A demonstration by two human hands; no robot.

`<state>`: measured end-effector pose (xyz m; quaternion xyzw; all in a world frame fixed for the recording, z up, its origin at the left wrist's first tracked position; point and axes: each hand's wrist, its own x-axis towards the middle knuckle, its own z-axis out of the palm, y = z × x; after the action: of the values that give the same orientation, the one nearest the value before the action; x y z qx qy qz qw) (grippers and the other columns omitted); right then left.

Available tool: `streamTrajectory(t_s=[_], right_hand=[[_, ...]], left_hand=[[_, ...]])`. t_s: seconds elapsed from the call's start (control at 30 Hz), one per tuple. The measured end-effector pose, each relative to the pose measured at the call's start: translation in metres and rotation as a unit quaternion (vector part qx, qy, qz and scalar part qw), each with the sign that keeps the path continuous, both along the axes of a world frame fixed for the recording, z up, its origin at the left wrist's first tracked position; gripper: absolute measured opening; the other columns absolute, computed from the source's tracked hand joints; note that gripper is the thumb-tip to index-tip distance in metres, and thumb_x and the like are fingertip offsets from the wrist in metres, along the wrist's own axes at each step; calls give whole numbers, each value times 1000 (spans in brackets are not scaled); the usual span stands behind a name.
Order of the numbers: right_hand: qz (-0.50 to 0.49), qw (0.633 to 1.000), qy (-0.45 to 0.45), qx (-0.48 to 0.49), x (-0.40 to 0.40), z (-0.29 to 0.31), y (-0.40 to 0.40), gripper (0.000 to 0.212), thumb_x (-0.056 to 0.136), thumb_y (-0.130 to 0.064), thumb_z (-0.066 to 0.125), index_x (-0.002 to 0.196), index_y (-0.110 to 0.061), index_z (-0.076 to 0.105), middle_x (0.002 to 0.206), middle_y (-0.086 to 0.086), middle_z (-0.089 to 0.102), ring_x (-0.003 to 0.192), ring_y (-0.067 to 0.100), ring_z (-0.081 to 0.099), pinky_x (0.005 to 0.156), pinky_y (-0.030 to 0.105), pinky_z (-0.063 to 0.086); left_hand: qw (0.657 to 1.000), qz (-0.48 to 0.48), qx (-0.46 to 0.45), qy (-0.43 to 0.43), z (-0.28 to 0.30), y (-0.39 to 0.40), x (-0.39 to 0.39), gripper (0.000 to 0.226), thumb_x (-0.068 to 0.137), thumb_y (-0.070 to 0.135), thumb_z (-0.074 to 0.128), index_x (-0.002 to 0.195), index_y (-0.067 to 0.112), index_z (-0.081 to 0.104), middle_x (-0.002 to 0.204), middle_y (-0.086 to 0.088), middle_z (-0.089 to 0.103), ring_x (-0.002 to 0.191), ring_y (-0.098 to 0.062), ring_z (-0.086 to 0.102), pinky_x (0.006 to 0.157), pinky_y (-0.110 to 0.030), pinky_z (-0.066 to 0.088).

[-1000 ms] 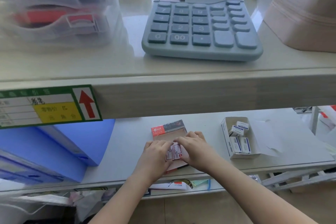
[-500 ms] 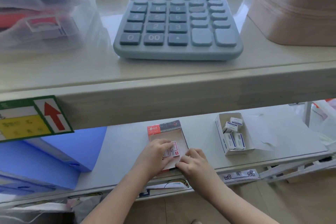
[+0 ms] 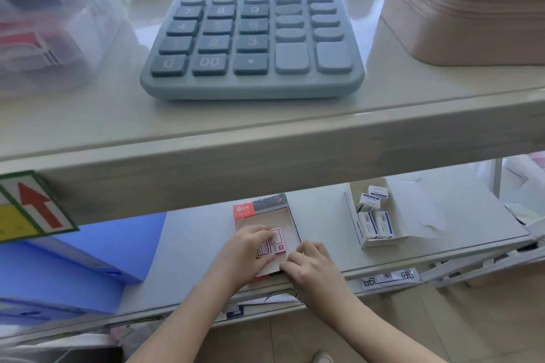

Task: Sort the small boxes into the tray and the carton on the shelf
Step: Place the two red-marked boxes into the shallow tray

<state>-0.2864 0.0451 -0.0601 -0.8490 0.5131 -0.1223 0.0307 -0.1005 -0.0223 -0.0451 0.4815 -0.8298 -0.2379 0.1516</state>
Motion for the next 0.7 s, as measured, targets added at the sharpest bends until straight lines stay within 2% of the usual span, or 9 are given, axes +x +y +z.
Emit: streamTrajectory(t_s=[0.13, 0.23, 0.3, 0.37, 0.5, 0.6, 0.7], right_hand=[[-7, 1000, -1, 8, 1, 1, 0, 24, 62, -5, 69, 77, -20, 58, 74, -7, 58, 80, 22, 49, 76, 33, 34], [-7, 1000, -16, 13, 2, 5, 2, 13, 75, -14, 67, 84, -21, 60, 84, -5, 60, 85, 22, 49, 80, 34, 39], [-25, 997, -66, 17, 1, 12, 5, 13, 85, -27, 59, 97, -24, 62, 100, -3, 60, 93, 19, 50, 85, 33, 40], [-81, 988, -132, 19, -1, 18, 6, 23, 88, -33, 59, 109, -23, 62, 108, 0, 56, 96, 17, 51, 86, 30, 40], [-229, 945, -216, 90, -9, 23, -3, 37, 92, -34, 57, 125, -18, 55, 97, -5, 55, 91, 12, 52, 84, 28, 46], [-238, 932, -222, 160, -9, 20, -10, 33, 95, -31, 54, 125, -19, 59, 87, -10, 55, 81, 8, 53, 77, 22, 44], [-232, 933, -227, 153, -4, 16, -13, 28, 95, -24, 54, 121, -16, 62, 86, -9, 53, 76, 8, 53, 72, 20, 40]], left_hand=[[1000, 3, -7, 3, -2, 1, 0, 43, 83, 29, 72, 124, 19, 63, 130, 4, 60, 120, -13, 51, 102, -18, 34], [1000, 4, -8, 4, -4, 2, -1, 46, 83, 28, 72, 127, 19, 60, 131, 2, 58, 122, -15, 50, 105, -27, 39], [1000, 6, -14, 6, -4, 5, -1, 52, 84, 32, 71, 131, 19, 55, 138, 0, 52, 128, -16, 46, 107, -35, 39], [999, 31, -32, 26, 1, 13, 2, 55, 86, 39, 67, 135, 19, 50, 145, 1, 44, 134, -14, 38, 111, -35, 34], [991, 116, -58, 28, 6, 39, 19, 68, 82, 53, 65, 139, 22, 44, 147, 4, 38, 136, -15, 34, 111, -35, 32], [991, 135, -1, -9, -2, 55, 27, 79, 77, 60, 67, 142, 28, 37, 153, 5, 30, 138, -16, 29, 111, -35, 31], [991, 133, -2, -7, -7, 55, 29, 75, 79, 49, 71, 143, 26, 37, 155, 6, 27, 140, -13, 28, 111, -31, 29]])
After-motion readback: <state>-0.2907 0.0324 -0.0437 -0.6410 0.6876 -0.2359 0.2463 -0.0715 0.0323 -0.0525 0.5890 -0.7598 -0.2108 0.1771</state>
